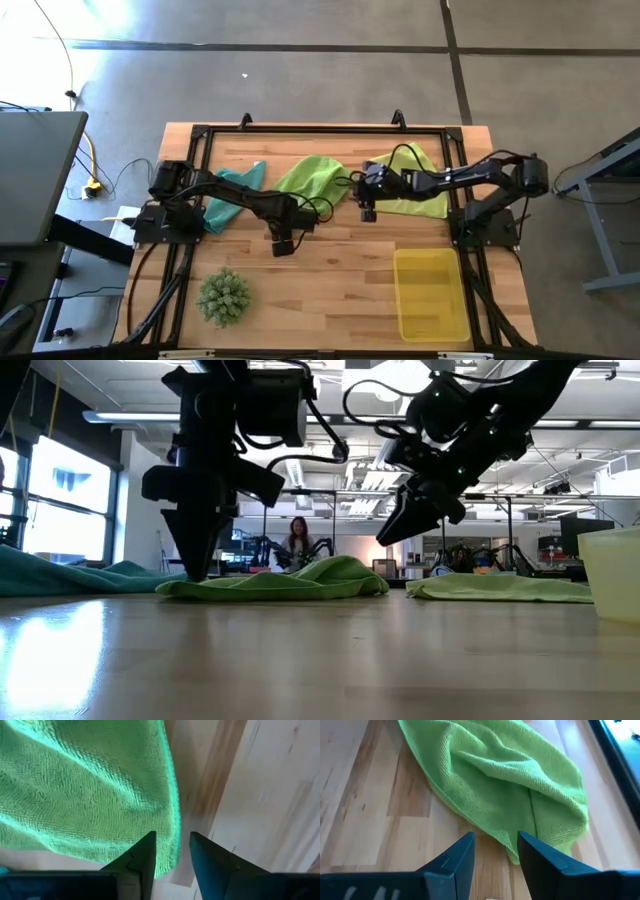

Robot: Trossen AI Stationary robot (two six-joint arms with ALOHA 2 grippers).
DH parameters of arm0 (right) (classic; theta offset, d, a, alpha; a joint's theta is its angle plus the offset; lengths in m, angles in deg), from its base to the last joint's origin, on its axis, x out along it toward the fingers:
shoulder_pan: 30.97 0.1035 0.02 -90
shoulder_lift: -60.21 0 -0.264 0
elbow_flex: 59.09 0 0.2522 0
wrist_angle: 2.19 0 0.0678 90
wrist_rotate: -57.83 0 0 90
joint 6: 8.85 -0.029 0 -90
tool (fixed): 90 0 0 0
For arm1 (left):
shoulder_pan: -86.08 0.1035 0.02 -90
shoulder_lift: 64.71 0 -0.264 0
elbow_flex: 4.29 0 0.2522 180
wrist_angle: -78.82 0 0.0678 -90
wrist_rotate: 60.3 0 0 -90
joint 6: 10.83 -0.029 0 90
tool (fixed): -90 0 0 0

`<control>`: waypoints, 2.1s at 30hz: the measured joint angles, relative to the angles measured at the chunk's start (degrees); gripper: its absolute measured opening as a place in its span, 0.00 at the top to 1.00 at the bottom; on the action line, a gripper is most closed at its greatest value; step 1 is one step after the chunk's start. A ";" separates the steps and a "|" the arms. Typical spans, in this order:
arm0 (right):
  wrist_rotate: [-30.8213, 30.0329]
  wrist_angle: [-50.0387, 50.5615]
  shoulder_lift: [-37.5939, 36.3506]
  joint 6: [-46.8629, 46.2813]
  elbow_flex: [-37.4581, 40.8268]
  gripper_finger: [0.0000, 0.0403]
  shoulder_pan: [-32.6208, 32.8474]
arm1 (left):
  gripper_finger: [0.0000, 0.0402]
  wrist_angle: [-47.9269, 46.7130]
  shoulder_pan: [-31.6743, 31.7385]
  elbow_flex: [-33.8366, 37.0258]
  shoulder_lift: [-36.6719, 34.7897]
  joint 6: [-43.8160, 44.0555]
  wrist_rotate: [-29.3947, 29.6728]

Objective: Roll microfiber towels into tight, uniform cylinder then place into a basket
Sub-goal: Fold the green microfiber cloth

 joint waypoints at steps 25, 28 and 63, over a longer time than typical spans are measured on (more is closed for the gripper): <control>-1.06 -5.84 7.84 10.97 -0.02 0.65 -3.85 | 0.98 4.10 -0.12 6.82 -0.12 -1.55 1.09; -0.78 -6.27 9.79 11.81 -0.02 0.65 -4.33 | 0.97 4.21 -0.18 6.83 -0.09 -1.51 1.78; -9.45 8.67 -0.10 4.68 -1.04 0.99 -1.25 | 0.99 -5.06 -0.05 -1.64 -3.48 10.56 15.20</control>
